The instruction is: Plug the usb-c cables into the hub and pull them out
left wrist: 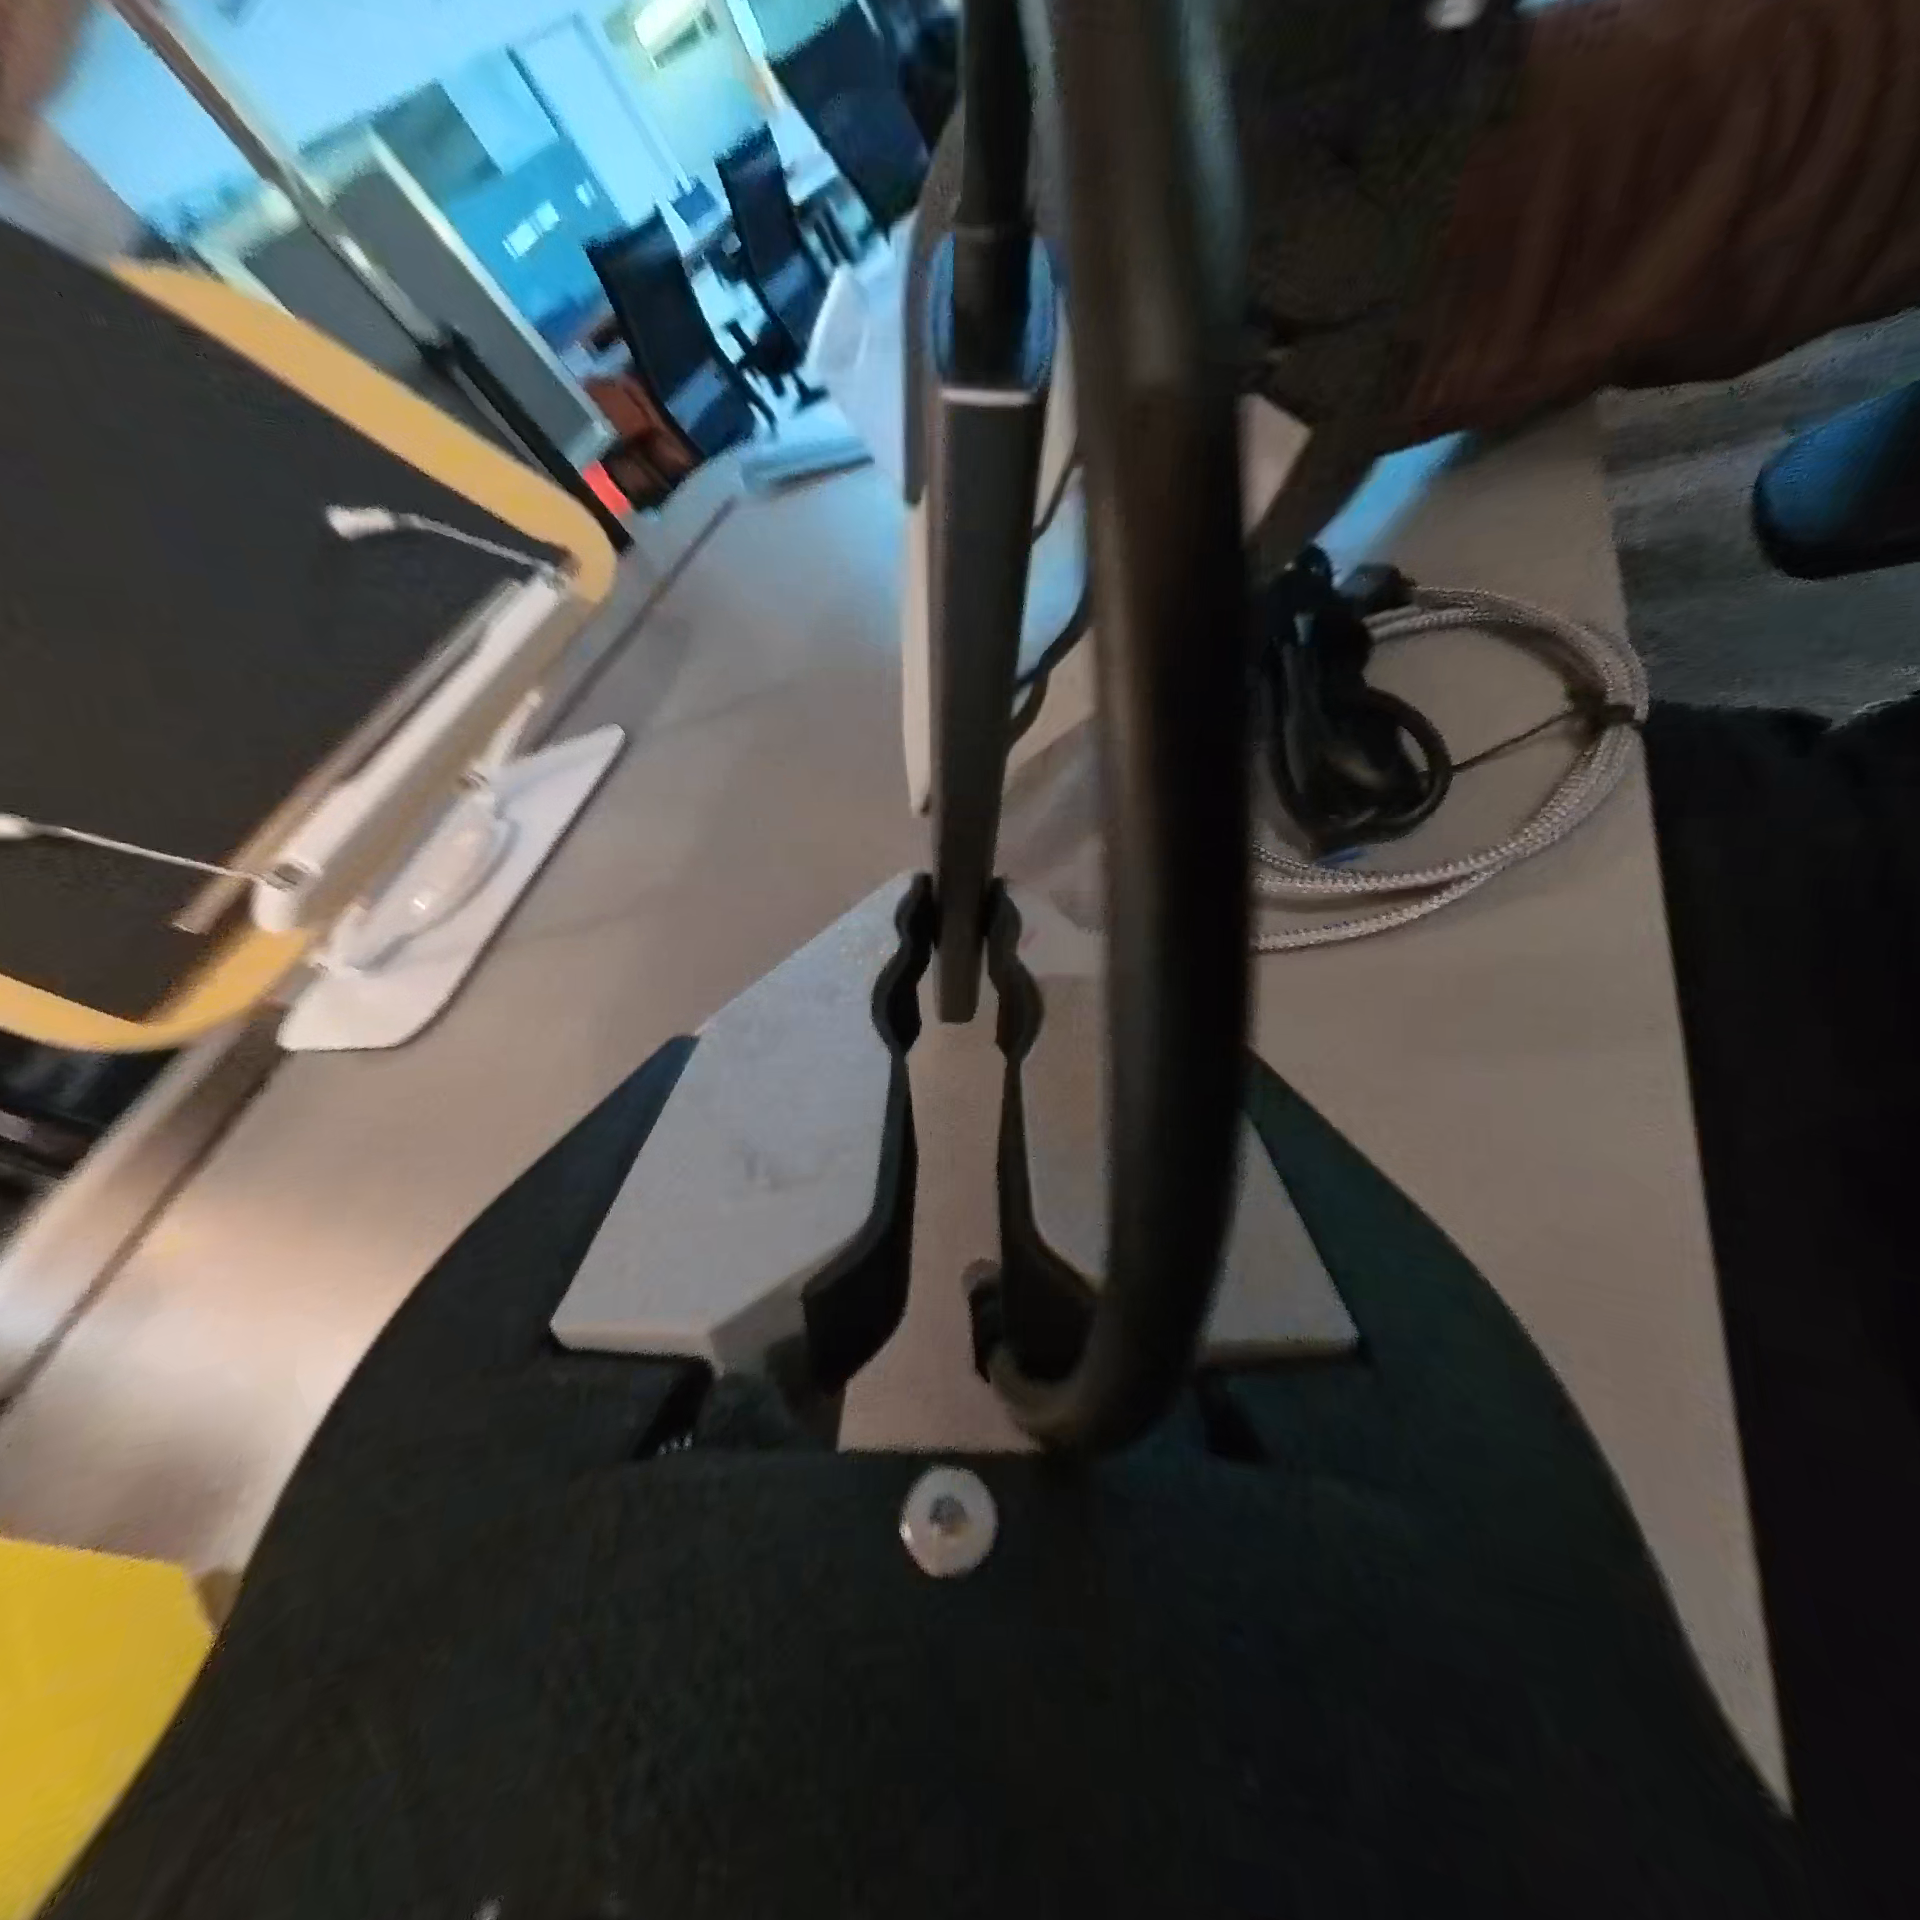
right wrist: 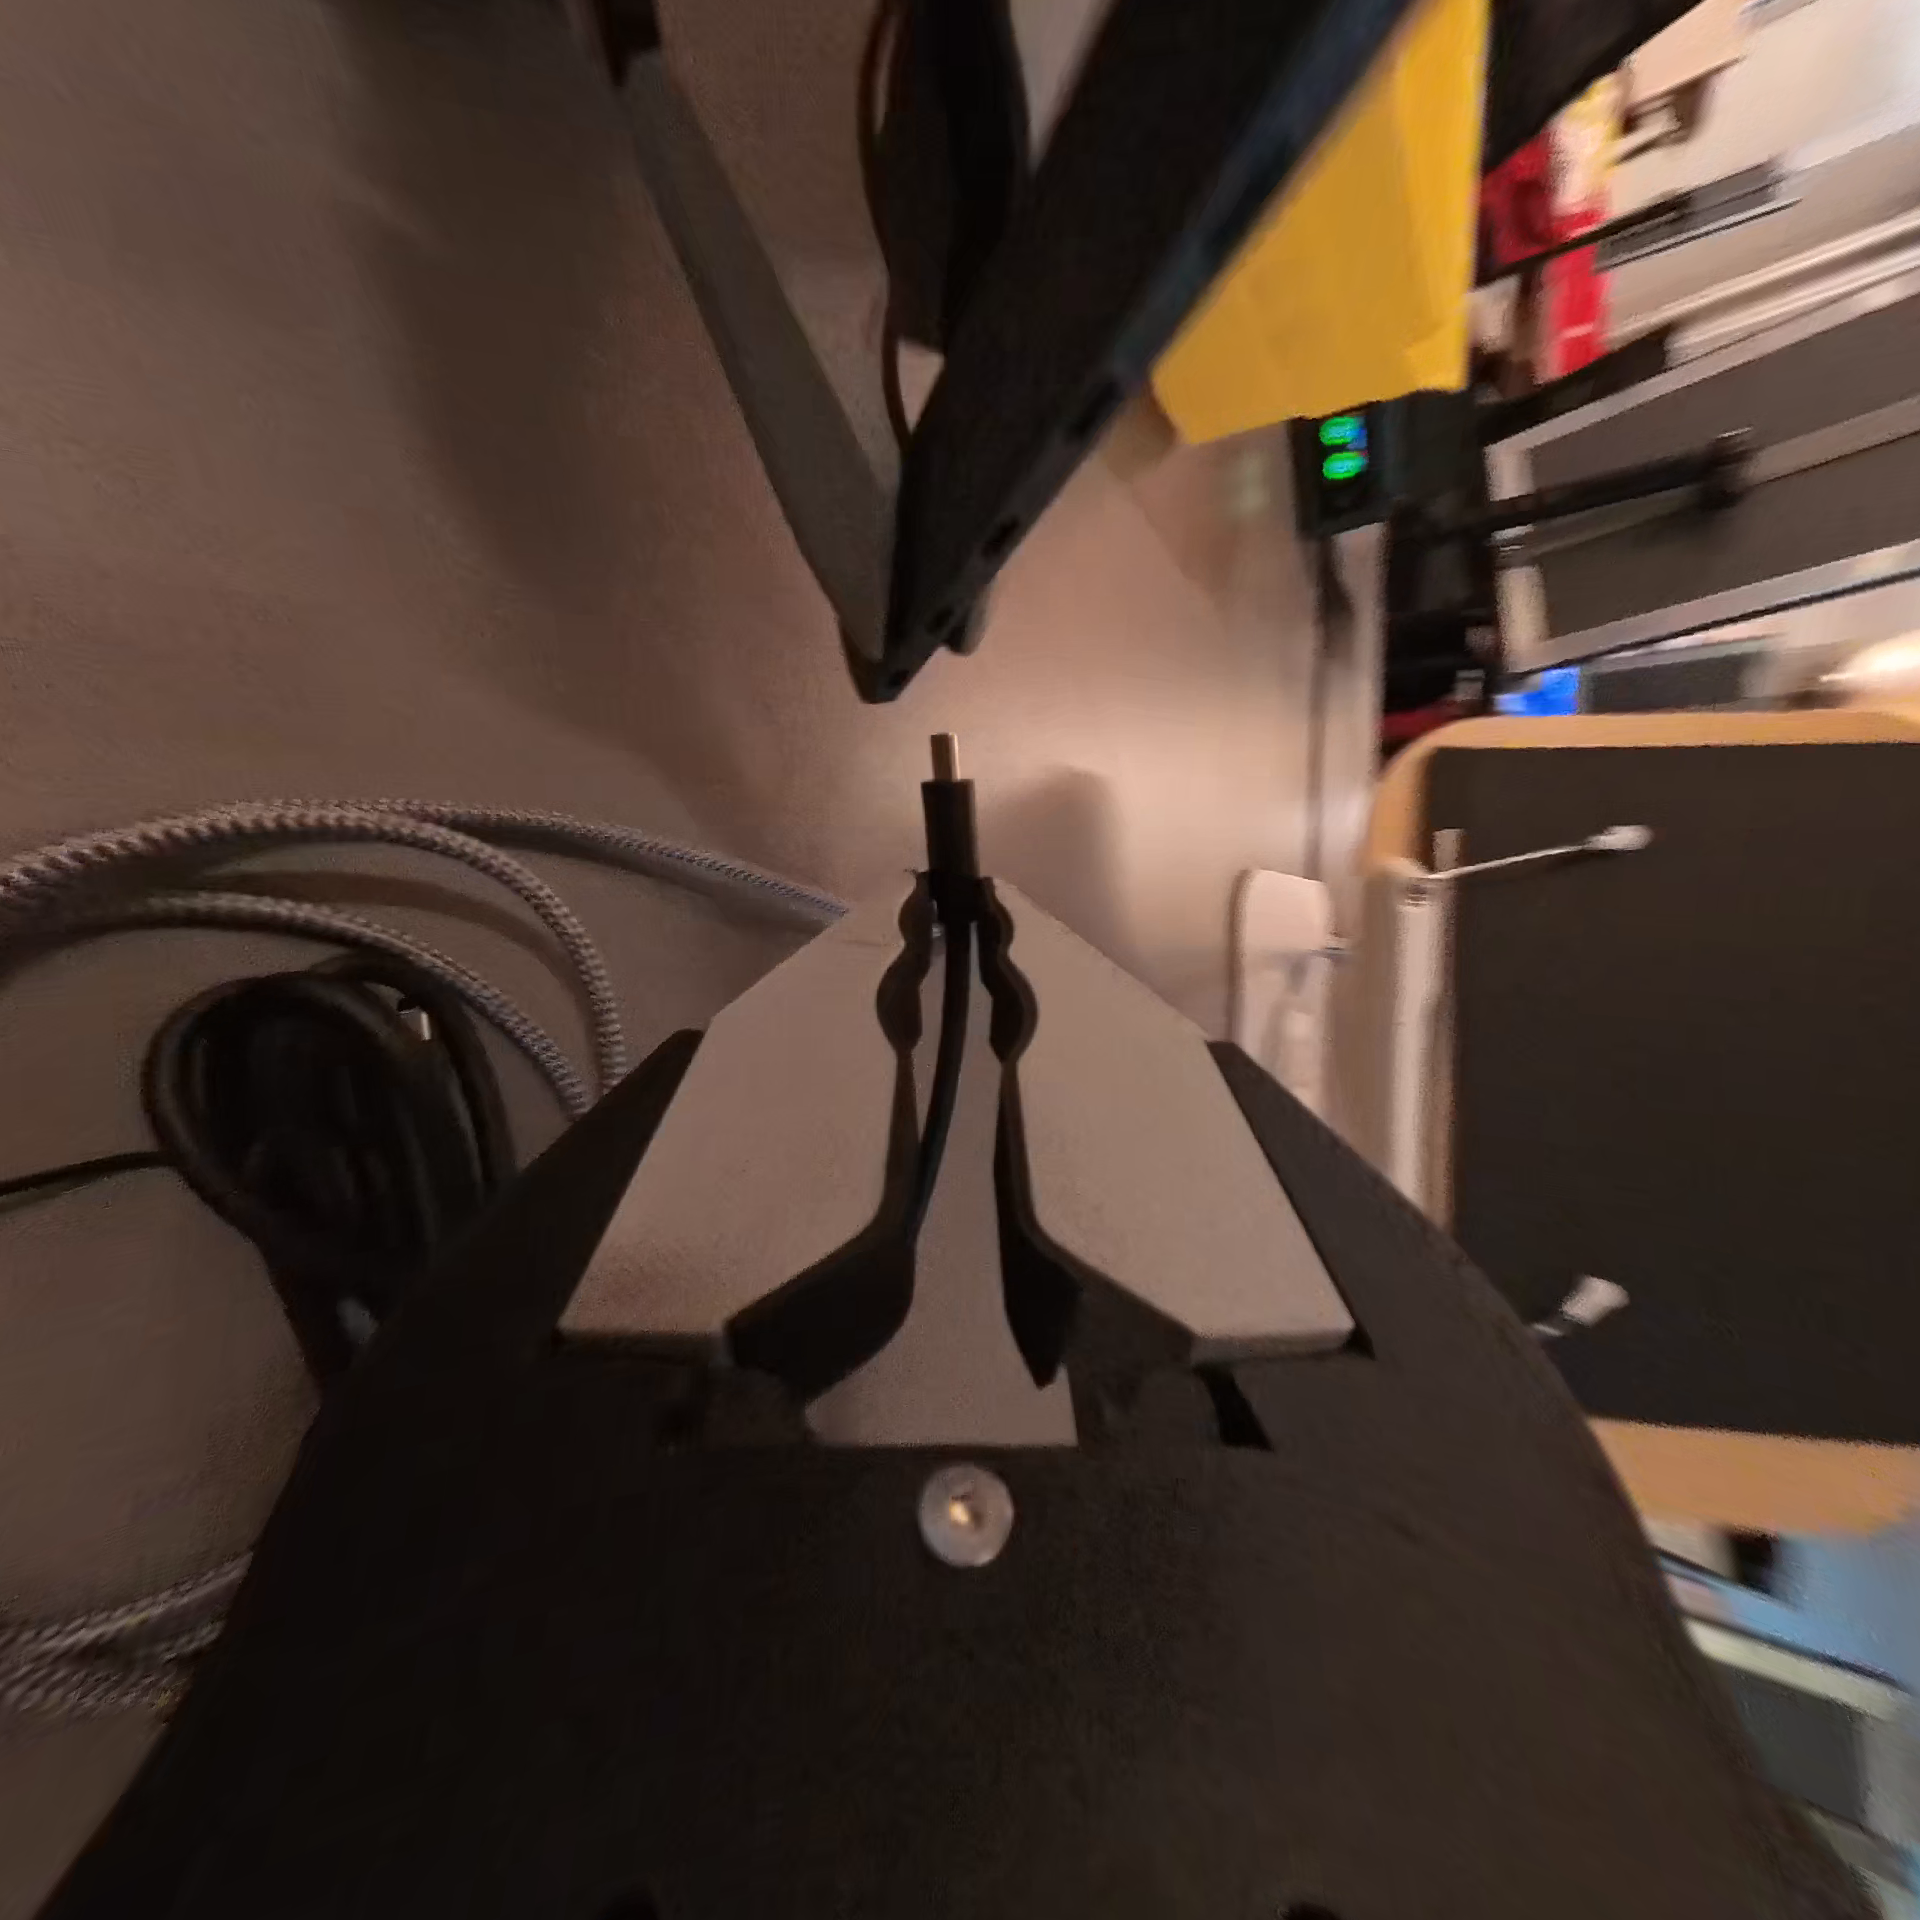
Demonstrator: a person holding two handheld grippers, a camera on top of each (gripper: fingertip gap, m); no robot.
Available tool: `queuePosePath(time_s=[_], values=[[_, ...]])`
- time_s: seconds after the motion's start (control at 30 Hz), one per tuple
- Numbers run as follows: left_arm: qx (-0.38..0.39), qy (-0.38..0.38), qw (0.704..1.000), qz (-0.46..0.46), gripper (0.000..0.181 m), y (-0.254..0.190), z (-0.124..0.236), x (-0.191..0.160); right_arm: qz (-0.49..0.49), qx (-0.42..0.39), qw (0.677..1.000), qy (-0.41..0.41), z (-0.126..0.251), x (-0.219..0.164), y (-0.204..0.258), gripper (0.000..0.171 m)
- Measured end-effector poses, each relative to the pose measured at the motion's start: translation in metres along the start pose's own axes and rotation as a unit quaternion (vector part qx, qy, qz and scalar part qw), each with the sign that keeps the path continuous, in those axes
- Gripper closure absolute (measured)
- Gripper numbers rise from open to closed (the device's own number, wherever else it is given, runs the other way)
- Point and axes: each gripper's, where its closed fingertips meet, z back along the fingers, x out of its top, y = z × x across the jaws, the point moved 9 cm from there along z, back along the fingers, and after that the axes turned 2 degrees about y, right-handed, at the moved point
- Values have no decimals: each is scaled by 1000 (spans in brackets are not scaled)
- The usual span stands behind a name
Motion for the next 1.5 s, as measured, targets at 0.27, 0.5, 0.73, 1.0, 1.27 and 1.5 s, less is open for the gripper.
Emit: queuePosePath(time_s=[0.27,0.5,0.73,1.0,1.27,1.5], values=[[-16,26,999,-15,174,8,-7,-7,103,-152,980,79,0,12,13,165],[9,27,999,-43,174,6,-8,-8,102,-189,967,138,1,33,19,166],[26,14,998,-49,174,4,-8,-4,71,-187,966,165,0,35,19,165],[33,13,998,-52,174,4,-7,-3,62,-180,967,166,-1,38,22,165],[43,19,997,-68,174,2,-8,-3,37,-169,969,176,-3,39,21,165],[69,30,992,-105,174,-1,-7,-4,14,-156,970,185,-3,44,21,166]])
